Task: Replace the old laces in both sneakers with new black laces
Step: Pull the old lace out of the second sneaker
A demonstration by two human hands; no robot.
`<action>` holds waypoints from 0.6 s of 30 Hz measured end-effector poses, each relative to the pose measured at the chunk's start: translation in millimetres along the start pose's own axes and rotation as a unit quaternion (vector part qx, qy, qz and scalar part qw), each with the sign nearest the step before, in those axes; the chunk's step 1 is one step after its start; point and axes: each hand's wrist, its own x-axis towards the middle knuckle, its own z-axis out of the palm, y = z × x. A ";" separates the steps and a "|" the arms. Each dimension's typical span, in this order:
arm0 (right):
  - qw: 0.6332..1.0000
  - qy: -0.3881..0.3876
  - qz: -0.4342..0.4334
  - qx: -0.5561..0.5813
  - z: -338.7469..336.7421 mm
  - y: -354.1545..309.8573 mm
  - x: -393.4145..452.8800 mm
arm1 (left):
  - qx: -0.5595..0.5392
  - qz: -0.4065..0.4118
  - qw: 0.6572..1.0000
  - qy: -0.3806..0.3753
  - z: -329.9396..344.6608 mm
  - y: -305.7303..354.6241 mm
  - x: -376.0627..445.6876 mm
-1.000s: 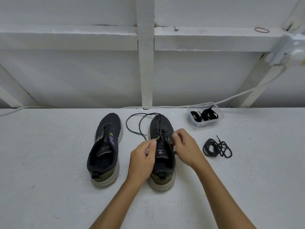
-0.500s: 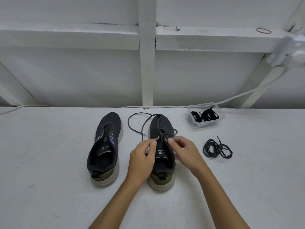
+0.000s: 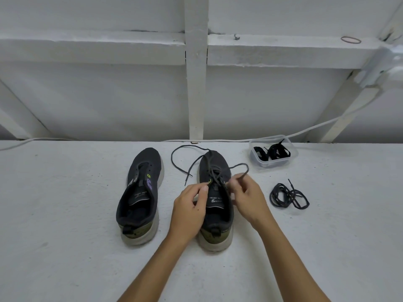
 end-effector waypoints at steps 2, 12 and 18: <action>0.992 0.061 0.062 0.091 3.3 -4.1 0.4 | 0.000 0.002 1.000 -0.002 -0.5 -0.2 -0.4; 0.983 0.066 0.111 0.133 0.6 -4.3 -1.7 | -0.003 0.002 1.000 -0.001 0.3 -0.7 -0.6; 0.998 -0.055 0.007 0.016 -2.6 2.7 -9.0 | 0.009 0.013 1.000 0.009 1.1 -0.9 0.7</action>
